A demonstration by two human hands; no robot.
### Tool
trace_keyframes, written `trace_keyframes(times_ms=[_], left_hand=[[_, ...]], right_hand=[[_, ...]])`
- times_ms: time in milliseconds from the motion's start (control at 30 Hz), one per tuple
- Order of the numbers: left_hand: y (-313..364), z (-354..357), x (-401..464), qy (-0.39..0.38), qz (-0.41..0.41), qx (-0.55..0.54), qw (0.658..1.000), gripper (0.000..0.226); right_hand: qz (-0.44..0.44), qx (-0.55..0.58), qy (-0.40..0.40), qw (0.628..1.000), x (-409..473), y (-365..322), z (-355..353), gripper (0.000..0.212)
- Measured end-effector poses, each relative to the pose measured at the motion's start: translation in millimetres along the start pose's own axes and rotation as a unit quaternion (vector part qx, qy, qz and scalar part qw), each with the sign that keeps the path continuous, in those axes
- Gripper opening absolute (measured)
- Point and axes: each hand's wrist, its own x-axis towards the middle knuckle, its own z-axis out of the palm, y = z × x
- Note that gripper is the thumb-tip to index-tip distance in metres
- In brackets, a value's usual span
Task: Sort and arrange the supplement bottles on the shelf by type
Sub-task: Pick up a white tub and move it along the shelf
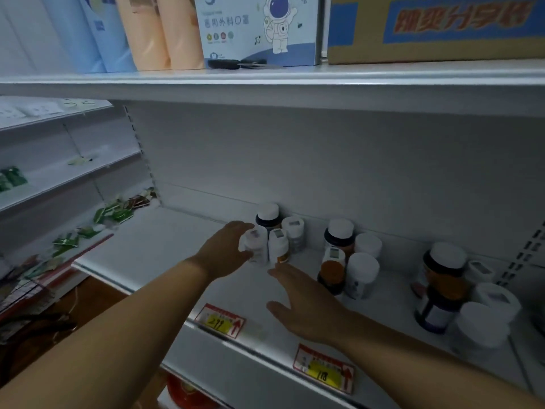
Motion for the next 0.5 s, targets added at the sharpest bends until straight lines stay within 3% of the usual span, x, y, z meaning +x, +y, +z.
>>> trace_keyframes(times_ms=[100,133,233,500], left_hand=[[-6,-1,23,-0.009,0.062,-0.053,0.997,0.014],[-10,0,29,-0.019,0.073,-0.055,0.996,0.012],[-29,9,42,-0.044,0.043,-0.062,0.996,0.037],[-52,11,56,0.018,0.041,-0.123,0.991,0.020]], right_hand=[[0.028,0.004,0.028,0.999,9,-7,6,0.064],[0.043,0.009,0.038,0.998,13,-9,8,0.063],[0.094,0.017,0.052,0.994,19,-16,17,0.062],[0.224,0.104,0.114,0.962,25,-40,38,0.056]])
